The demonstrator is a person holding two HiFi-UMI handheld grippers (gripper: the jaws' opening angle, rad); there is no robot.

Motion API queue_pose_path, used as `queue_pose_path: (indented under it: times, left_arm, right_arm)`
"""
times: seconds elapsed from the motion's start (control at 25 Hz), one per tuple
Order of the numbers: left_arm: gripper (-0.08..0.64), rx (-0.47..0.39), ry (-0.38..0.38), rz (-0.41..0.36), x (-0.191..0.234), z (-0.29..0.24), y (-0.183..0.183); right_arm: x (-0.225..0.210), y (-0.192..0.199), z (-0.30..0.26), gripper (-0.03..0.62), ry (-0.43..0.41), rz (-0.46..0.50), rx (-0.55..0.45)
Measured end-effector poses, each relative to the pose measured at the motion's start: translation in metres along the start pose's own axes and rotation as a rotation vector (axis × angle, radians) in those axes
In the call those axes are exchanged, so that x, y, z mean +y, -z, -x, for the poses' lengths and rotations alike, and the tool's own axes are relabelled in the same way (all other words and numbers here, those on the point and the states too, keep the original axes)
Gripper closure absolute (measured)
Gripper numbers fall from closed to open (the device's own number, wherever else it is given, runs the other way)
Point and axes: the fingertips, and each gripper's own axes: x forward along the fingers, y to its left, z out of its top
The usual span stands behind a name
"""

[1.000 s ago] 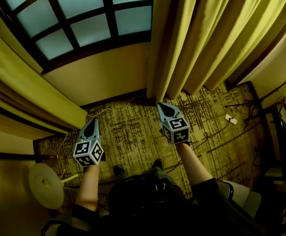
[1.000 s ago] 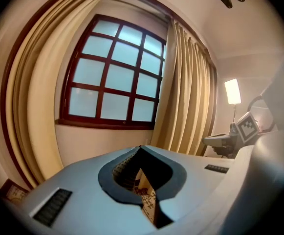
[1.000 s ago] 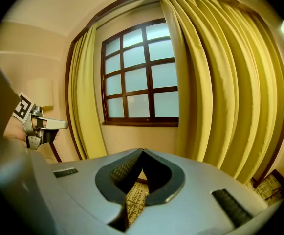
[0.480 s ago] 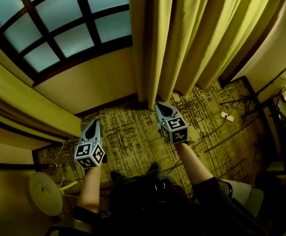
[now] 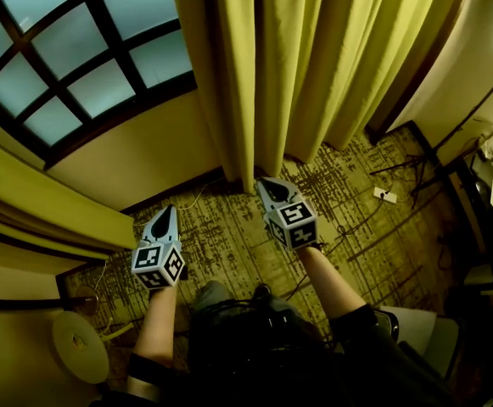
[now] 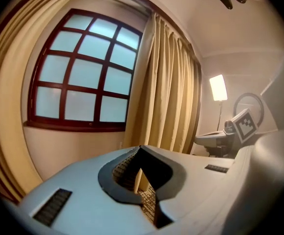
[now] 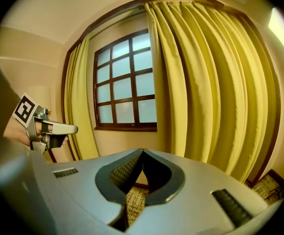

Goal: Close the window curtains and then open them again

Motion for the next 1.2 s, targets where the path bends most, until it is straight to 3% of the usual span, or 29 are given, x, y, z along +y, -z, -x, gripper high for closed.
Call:
queue_pose_path:
  times: [0.4, 0.8, 0.96, 1.04, 1.08, 1.2]
  left_arm:
    - [0.557, 0.010, 0.101, -0.044, -0.029, -0.071, -0.021]
    - [0.557, 0.006, 0.166, -0.046, -0.012, -0.165, -0.039]
    - [0.557, -0.004, 0.176, -0.038, -0.003, -0.193, -0.055]
    - [0.557, -0.012, 0.177, -0.029, 0.000, -0.204, -0.068]
    - [0.557, -0.018, 0.177, -0.022, 0.001, -0.210, -0.076]
    - [0.557, -0.047, 0.190, -0.005, 0.007, -0.234, -0.095]
  right_arm:
    - [-0.048, -0.013, -0.022, 0.591, 0.044, -0.016, -0.006]
    - [-0.099, -0.083, -0.099, 0.557, 0.106, 0.029, -0.065]
    - [-0.109, -0.124, -0.131, 0.430, 0.101, -0.005, -0.110]
    - [-0.112, -0.151, -0.149, 0.342, 0.087, -0.023, -0.146]
    - [-0.113, -0.166, -0.158, 0.268, 0.083, -0.021, -0.165]
    - [-0.122, -0.217, -0.184, 0.147, 0.108, 0.026, -0.217]
